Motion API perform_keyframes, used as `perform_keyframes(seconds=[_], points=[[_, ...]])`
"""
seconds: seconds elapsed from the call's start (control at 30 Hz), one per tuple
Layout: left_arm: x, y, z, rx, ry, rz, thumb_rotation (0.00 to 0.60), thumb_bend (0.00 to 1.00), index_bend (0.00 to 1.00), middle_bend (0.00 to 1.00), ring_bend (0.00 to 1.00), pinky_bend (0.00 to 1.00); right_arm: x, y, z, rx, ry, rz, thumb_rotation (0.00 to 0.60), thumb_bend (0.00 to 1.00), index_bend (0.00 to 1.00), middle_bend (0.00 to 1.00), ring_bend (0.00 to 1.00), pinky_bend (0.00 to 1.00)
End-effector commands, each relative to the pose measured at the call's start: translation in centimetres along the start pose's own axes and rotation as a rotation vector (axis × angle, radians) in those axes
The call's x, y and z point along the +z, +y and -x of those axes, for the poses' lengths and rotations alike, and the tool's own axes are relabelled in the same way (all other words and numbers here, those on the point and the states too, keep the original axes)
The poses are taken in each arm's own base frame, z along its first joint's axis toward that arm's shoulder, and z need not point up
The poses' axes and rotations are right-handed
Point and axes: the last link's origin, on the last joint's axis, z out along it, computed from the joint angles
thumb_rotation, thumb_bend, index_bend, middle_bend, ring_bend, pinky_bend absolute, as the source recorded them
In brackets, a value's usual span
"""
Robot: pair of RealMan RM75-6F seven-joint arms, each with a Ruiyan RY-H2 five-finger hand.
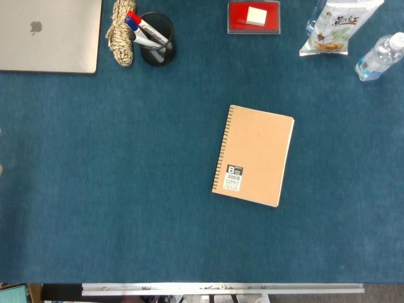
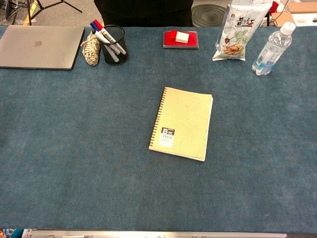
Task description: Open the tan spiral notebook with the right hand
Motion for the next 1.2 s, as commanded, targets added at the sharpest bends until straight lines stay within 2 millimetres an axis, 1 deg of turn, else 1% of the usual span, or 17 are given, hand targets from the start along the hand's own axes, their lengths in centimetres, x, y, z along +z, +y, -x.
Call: perform_keyframes(seconds=[0.03, 0.33, 0.5, 0.6, 0.83, 1.03, 1.2], points=[[-0.1, -0.1, 0.0, 0.001, -0.004, -0.005, 0.600, 0.13, 0.38, 0.32, 0.34, 0.55, -0.1, 0.0, 0.1, 0.000, -0.003, 0.002, 0.600, 0.00, 0.34, 0.33, 0.22, 0.32], [0.0, -0.1, 0.2, 0.000, -0.017, -0.016, 0.600, 0.13, 0.38, 0.32, 0.34, 0.55, 0.4, -0.2, 0.2, 0.006, -0.008, -0.011, 0.600, 0.00, 0.34, 0.33, 0.22, 0.32], [-0.3, -0.1, 0.4, 0.008, -0.030, -0.011, 0.600, 0.13, 0.39, 0.32, 0.34, 0.55, 0.3, -0.4, 0.3, -0.002, -0.017, -0.035, 0.600, 0.00, 0.34, 0.33, 0.22, 0.32], [-0.4, -0.3, 0.4, 0.004, -0.032, -0.021, 0.600, 0.13, 0.39, 0.32, 0.34, 0.55, 0.8, -0.6, 0.5, -0.014, -0.028, -0.055, 0.600, 0.00, 0.34, 0.33, 0.22, 0.32], [-0.6, -0.5, 0.3, -0.006, -0.032, -0.026, 0.600, 0.13, 0.39, 0.32, 0.34, 0.55, 2.4, -2.4, 1.4, -0.025, -0.046, -0.144, 0.600, 0.00, 0.34, 0.33, 0.22, 0.32], [-0.3, -0.6, 0.4, -0.005, -0.043, -0.023, 0.600, 0.13, 0.39, 0.32, 0.34, 0.55, 3.6, -3.9, 2.1, -0.014, -0.062, -0.221, 0.600, 0.00, 0.34, 0.33, 0.21, 0.32], [-0.2, -0.6, 0.4, -0.005, -0.045, -0.022, 0.600, 0.13, 0.39, 0.32, 0.34, 0.55, 4.5, -4.9, 2.8, -0.044, -0.085, -0.285, 0.600, 0.00, 0.34, 0.32, 0.21, 0.32]])
